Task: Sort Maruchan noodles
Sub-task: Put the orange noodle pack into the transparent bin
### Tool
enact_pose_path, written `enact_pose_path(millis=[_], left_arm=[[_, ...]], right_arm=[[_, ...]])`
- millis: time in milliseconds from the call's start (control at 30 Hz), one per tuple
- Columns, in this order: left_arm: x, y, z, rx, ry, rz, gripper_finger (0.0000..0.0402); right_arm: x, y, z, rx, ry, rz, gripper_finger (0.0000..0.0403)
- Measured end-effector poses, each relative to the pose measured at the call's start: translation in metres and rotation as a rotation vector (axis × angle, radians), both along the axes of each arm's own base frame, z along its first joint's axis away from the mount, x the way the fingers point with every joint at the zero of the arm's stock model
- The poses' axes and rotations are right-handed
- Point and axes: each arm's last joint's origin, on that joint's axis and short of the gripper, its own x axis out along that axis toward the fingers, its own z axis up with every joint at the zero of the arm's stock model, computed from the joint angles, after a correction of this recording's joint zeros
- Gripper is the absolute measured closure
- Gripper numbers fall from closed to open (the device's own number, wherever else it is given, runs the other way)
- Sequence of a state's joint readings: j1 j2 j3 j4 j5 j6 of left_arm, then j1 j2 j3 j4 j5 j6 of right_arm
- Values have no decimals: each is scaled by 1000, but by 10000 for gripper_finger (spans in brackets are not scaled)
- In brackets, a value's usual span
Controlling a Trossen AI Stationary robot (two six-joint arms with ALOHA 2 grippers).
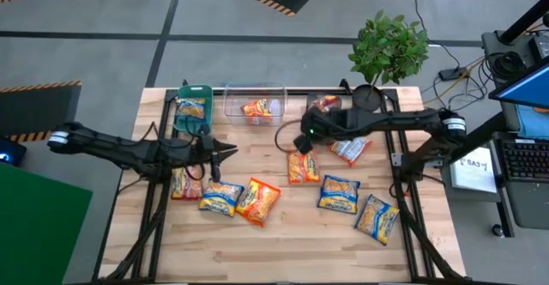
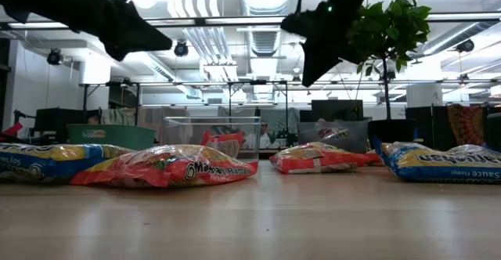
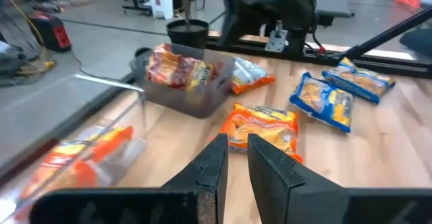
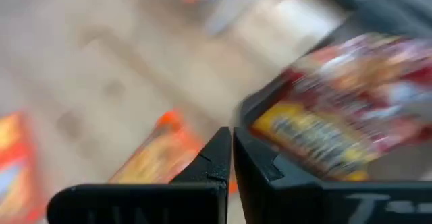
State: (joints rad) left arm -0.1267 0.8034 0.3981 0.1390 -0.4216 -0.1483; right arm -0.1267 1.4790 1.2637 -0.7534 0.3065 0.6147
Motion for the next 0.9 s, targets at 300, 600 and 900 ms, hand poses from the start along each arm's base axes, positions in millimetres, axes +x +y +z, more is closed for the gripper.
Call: enact_pose_path(millis=[300,600,900], left_arm=[[32,-12,-15,-22,-42,-56,361],[53,-19,-34,-80,-58,-57,361],[71,-23,-57,-121,-77,-63,361]], right_arm=[[-10,51,-40,205,94,104,394],[-46,66,-86,247,205,-2,394],[-58,57,-97,247,95,-147,380]])
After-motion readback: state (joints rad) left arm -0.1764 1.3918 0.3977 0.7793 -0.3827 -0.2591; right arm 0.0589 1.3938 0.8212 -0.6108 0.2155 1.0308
